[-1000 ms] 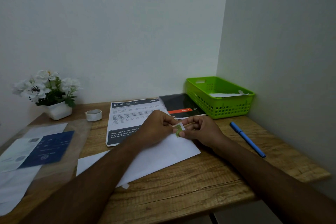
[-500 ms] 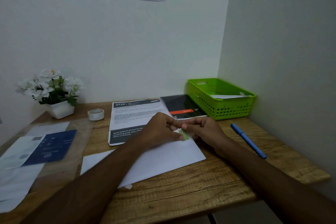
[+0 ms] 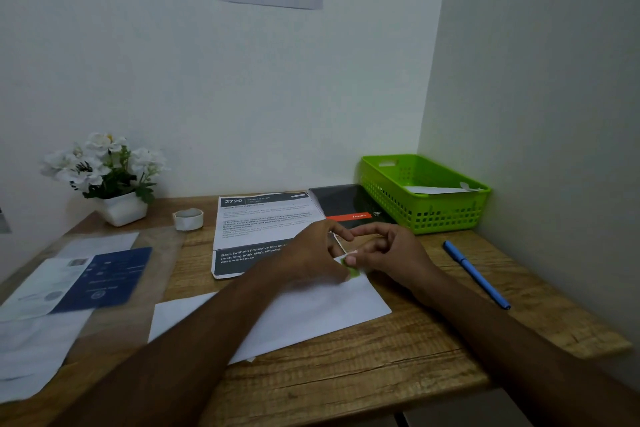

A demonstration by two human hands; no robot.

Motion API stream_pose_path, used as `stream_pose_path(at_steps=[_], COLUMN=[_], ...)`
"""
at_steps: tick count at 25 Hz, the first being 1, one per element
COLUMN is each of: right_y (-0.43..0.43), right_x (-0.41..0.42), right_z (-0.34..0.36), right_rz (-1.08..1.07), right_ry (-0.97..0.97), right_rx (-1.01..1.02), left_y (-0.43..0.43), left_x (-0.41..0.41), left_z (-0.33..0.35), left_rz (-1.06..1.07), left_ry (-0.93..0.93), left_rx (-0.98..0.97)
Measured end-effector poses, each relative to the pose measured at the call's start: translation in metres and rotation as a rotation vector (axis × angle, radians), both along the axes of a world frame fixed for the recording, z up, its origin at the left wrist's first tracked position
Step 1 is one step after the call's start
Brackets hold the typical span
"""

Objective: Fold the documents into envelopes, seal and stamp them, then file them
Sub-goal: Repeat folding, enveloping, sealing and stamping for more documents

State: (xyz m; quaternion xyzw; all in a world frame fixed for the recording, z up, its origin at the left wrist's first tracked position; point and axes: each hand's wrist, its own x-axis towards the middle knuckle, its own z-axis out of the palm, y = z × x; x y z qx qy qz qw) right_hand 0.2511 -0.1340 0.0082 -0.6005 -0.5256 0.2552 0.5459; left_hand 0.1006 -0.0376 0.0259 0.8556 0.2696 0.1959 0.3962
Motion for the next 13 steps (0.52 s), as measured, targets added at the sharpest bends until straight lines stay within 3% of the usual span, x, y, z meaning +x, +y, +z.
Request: stream_pose_path(at_steps=[4,7,9,11,13], right_y=[-0.002,-0.003,-0.004,-0.007,-0.01], right_x=[-0.002,0.001,0.004,0.008,0.012], right_z=[0.002,0.006,0.009,0.012,0.015], right_rz=[-0.024,-0.108,-0.196,-0.282,-0.361], right_ry=[0.024,0.065,0.172,0.241,0.265], right_rx=[0.054,0.087,0.156,0.238,0.323], left_y=[0.001,0.0,-0.003,-0.006,-0.013], left_x=[-0.003,-0.007,-0.01,-0.014,-0.014], left_z=[0.004,0.012,0.019,0.025,0.029], left_rz=[-0.01,0.047,0.153,0.281,0.338], left_ry=[-0.002,-0.131,-0.283,-0.379,-0.475], left_rx=[-0.051,-0.006,0.263,0.707,0.926])
